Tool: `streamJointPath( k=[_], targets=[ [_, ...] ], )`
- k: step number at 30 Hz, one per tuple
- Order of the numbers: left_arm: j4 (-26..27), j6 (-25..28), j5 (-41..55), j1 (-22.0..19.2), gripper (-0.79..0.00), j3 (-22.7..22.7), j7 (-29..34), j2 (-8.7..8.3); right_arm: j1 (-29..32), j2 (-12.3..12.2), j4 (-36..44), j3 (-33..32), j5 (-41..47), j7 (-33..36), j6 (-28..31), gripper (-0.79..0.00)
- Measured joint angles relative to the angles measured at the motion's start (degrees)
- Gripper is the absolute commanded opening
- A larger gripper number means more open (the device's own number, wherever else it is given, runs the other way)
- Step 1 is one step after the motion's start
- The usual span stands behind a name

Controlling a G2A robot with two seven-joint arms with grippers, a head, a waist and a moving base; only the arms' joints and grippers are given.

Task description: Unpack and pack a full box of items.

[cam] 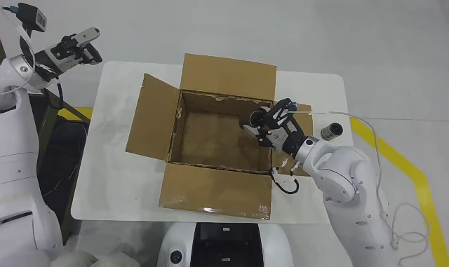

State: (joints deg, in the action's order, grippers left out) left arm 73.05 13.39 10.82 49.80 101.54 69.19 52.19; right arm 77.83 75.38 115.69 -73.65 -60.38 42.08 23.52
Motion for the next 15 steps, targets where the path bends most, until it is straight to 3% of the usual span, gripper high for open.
streamJointPath(
  k=[15],
  targets=[
    [0.0,0.0,0.0,0.0,0.0,0.0,0.0,0.0,0.4,-0.1,0.1,-0.2,-0.3,-0.6,-0.4,-0.785]
  ],
)
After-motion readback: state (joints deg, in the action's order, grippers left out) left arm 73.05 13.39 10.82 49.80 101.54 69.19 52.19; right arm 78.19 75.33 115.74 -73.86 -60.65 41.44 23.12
